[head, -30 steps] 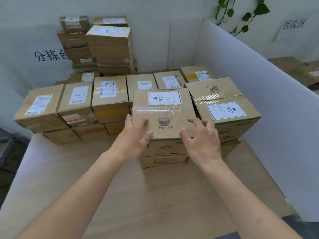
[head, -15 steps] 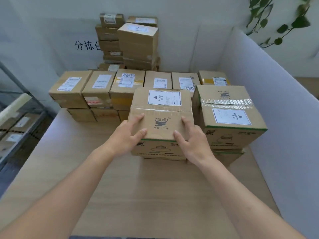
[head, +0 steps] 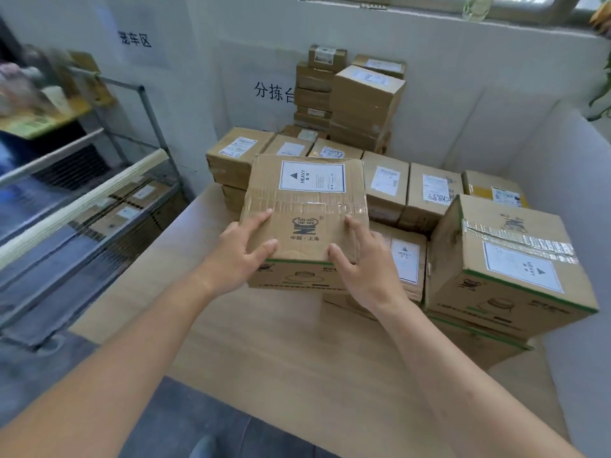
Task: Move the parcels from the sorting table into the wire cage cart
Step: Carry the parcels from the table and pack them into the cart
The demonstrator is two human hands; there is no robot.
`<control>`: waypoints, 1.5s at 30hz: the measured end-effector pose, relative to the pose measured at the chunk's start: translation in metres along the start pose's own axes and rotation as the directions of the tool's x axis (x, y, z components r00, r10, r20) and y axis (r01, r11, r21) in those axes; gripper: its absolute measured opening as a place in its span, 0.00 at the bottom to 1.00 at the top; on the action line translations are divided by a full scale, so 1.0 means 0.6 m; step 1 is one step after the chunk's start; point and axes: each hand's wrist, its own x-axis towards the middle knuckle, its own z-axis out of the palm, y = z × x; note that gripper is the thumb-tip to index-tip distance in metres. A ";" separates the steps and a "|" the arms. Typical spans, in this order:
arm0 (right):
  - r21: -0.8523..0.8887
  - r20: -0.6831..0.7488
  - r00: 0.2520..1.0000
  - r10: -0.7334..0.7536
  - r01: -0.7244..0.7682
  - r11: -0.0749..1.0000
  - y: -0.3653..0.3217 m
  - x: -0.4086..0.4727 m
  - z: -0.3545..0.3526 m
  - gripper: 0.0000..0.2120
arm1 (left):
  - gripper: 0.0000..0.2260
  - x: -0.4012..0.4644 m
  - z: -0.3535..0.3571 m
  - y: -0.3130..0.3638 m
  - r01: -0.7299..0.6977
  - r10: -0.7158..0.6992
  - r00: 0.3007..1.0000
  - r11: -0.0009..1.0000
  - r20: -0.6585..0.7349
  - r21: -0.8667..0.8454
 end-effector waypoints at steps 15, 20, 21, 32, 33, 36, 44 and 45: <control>0.011 0.179 0.968 -0.178 0.179 0.984 -0.298 0.039 0.333 0.29 | 0.29 -0.136 -0.305 -0.273 0.189 -0.185 0.957 0.982 -0.224 0.000; 0.007 0.205 0.961 -0.187 0.189 0.982 -0.426 0.036 0.488 0.29 | 0.28 -0.174 -0.445 -0.400 0.248 -0.238 0.943 0.969 -0.232 0.014; 0.011 0.210 0.960 -0.186 0.188 0.982 -0.450 0.035 0.518 0.29 | 0.28 -0.182 -0.471 -0.423 0.260 -0.250 0.942 0.965 -0.224 0.017; 0.052 0.329 0.909 -0.257 0.254 0.966 -0.665 0.072 0.769 0.27 | 0.29 -0.231 -0.701 -0.616 0.379 -0.367 0.890 0.925 -0.270 -0.007; 0.052 0.338 0.903 -0.266 0.264 0.963 -0.680 0.081 0.786 0.27 | 0.29 -0.229 -0.715 -0.633 0.389 -0.377 0.884 0.921 -0.276 -0.011; 0.046 0.362 0.887 -0.287 0.291 0.956 -0.719 0.113 0.843 0.27 | 0.29 -0.217 -0.756 -0.682 0.416 -0.403 0.865 0.909 -0.299 -0.022; 0.099 0.447 0.834 -0.324 0.314 0.944 -0.809 0.229 0.998 0.28 | 0.29 -0.154 -0.863 -0.797 0.535 -0.507 0.781 0.844 -0.365 -0.027; 0.105 0.460 0.825 -0.327 0.315 0.943 -0.819 0.244 1.014 0.28 | 0.29 -0.145 -0.875 -0.808 0.543 -0.514 0.773 0.839 -0.371 -0.030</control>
